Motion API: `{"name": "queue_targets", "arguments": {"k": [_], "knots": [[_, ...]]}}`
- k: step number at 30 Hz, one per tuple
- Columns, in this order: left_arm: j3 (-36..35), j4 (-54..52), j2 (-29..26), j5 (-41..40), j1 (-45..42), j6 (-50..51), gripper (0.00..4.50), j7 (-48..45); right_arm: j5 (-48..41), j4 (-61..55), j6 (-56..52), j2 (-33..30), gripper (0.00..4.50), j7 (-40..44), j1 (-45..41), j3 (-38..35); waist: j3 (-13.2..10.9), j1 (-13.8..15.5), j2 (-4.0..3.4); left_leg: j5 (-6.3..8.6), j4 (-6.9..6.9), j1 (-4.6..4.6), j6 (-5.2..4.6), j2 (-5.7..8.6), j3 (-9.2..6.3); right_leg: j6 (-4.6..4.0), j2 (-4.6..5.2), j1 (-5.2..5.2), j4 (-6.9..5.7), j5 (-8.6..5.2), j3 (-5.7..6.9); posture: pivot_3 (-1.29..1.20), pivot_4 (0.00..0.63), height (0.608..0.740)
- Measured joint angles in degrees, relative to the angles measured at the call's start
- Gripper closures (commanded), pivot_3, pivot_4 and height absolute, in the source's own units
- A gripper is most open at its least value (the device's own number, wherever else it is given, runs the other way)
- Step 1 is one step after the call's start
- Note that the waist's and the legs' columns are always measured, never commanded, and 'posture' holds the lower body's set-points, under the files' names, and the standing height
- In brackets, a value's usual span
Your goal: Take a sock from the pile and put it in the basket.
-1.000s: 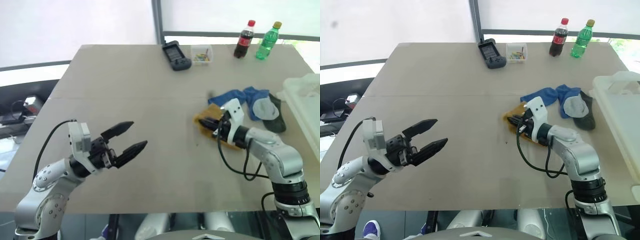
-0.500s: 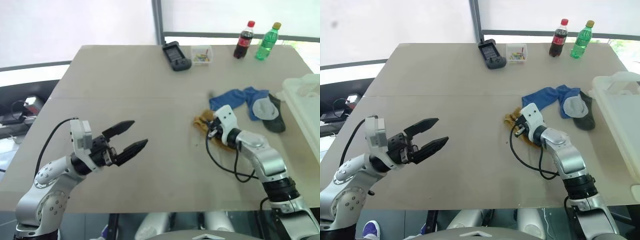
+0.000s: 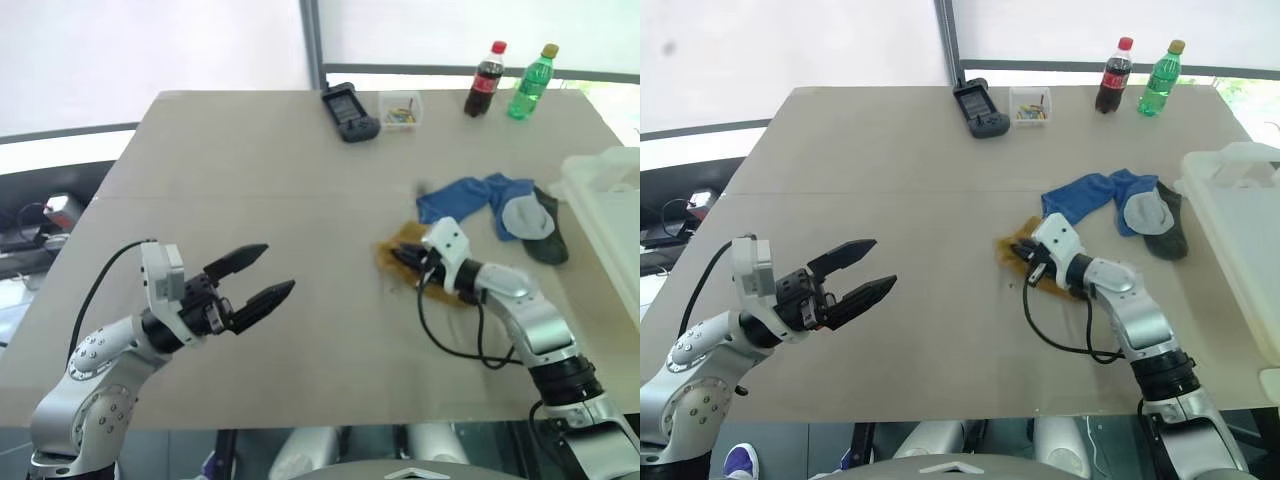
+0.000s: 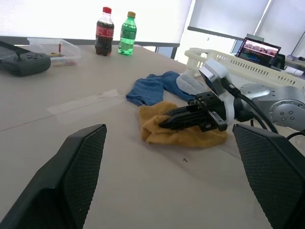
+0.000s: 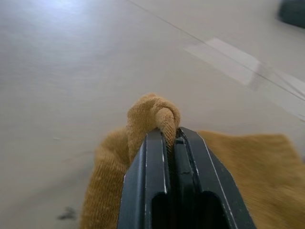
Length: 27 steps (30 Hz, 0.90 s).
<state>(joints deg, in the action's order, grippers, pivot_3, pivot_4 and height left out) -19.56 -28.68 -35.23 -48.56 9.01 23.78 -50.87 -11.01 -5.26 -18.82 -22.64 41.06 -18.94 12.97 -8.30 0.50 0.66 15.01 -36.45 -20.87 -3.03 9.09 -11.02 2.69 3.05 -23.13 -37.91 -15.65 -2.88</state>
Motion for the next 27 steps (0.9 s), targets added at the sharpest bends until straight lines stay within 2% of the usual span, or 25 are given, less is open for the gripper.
{"name": "queue_targets", "arguments": {"k": [1, 4, 5, 7, 10, 13, 17, 22, 23, 26, 27], "knots": [[0.00, 0.00, 0.00, 0.00, -0.05, 0.00, 0.00, 0.03, 0.01, -0.29, -0.58, 0.84, 3.57, -0.06, 0.07, 0.37, 0.00, 0.03, -0.01, 0.00, 0.00, 0.00, 0.00, 0.00, 0.01, 0.00, 0.00, 0.00, -0.01, 0.00, -0.01, 0.00, 0.150, 0.740], [0.02, 0.00, 0.00, 0.00, -0.26, 0.00, 0.00, 0.04, 0.08, -0.60, -1.41, 1.30, 2.26, -0.35, 0.07, 0.48, 0.00, 0.27, 0.00, 0.00, -0.01, 0.00, 0.00, 0.01, 0.03, -0.01, 0.01, 0.00, -0.01, 0.01, -0.02, 0.00, 0.150, 0.740], [0.02, 0.00, 0.00, -0.01, -0.25, 0.00, 0.00, 0.03, 0.43, -1.10, -2.19, 1.31, 1.64, -1.20, 0.08, 0.47, 0.00, 0.35, 0.00, 0.00, -0.01, 0.00, 0.00, 0.01, 0.03, -0.01, 0.01, 0.00, -0.01, 0.01, -0.01, 0.00, 0.150, 0.740], [0.02, 0.00, 0.00, -0.02, -0.25, 0.00, 0.00, 0.03, 0.40, -2.04, -3.42, 1.28, 1.06, -1.85, 0.28, 0.05, 0.00, 0.34, 0.00, 0.00, -0.01, -0.01, 0.00, 0.01, 0.03, -0.01, 0.01, 0.00, -0.01, 0.01, 0.00, 0.00, 0.150, 0.740], [0.03, -0.02, 0.00, -0.08, -0.16, 0.02, 0.00, 0.03, -0.89, -6.44, -6.05, -1.01, 1.06, -1.52, 1.97, -1.92, -0.01, 0.37, -0.01, 0.01, -0.01, -0.06, 0.00, 0.02, 0.01, -0.01, 0.01, -0.02, 0.04, 0.01, 0.00, 0.00, 0.150, 0.740], [0.00, -0.08, -0.02, -0.16, -0.01, 0.09, 0.00, 0.01, -1.47, -11.18, -6.55, -7.22, 1.06, 0.32, 4.68, -4.27, -0.01, 0.40, -0.02, 0.01, -0.01, -0.07, 0.00, 0.02, 0.02, -0.01, 0.02, -0.02, 0.06, 0.01, -0.01, 0.00, 0.150, 0.740], [0.03, -0.03, -0.03, -0.20, -0.05, 0.33, 0.00, -0.04, 0.47, -11.27, -3.89, -14.04, 1.06, 3.03, 7.26, -6.22, -0.02, 0.23, 0.00, 0.01, -0.01, -0.03, 0.00, -0.03, 0.08, -0.01, 0.00, 0.00, 0.01, 0.01, -0.03, 0.00, 0.150, 0.740], [0.67, 0.02, -0.04, -0.20, -1.36, 0.70, 0.00, -0.18, 2.94, -6.44, -1.20, -14.13, 1.06, 3.59, 6.20, -4.45, -0.02, 0.26, 0.00, 0.01, -0.01, 0.02, 0.01, -0.13, 0.20, -0.09, -0.08, 0.02, -0.03, 0.07, -0.11, 0.00, 0.150, 0.740], [1.10, 0.34, -0.10, -0.20, -2.20, 0.94, 0.00, -0.24, 5.85, 0.02, 1.96, -11.90, 1.06, 2.81, 2.64, -2.33, -0.02, 0.15, 0.03, 0.01, -0.02, 0.03, 0.02, -0.15, 0.26, -0.10, -0.10, 0.02, -0.03, 0.09, -0.16, 0.00, 0.150, 0.740], [1.15, 0.44, -0.19, -0.19, -2.33, 1.03, 0.00, -0.35, 7.56, 5.26, 6.08, -10.46, 1.92, 2.56, -0.64, -0.89, 0.00, 0.25, 0.05, 0.01, -0.02, 0.05, 0.02, -0.16, 0.29, -0.10, -0.12, 0.00, 0.00, 0.09, -0.17, 0.00, 0.150, 0.740], [1.16, 0.47, -0.19, -0.19, -2.31, 1.07, 0.00, -0.37, 8.21, 6.58, 7.13, -10.29, 2.45, 2.56, -1.22, -0.74, 0.00, 0.28, 0.06, 0.01, -0.02, 0.04, 0.01, -0.16, 0.29, -0.10, -0.12, 0.00, 0.01, 0.09, -0.17, 0.00, 0.150, 0.740]]}}
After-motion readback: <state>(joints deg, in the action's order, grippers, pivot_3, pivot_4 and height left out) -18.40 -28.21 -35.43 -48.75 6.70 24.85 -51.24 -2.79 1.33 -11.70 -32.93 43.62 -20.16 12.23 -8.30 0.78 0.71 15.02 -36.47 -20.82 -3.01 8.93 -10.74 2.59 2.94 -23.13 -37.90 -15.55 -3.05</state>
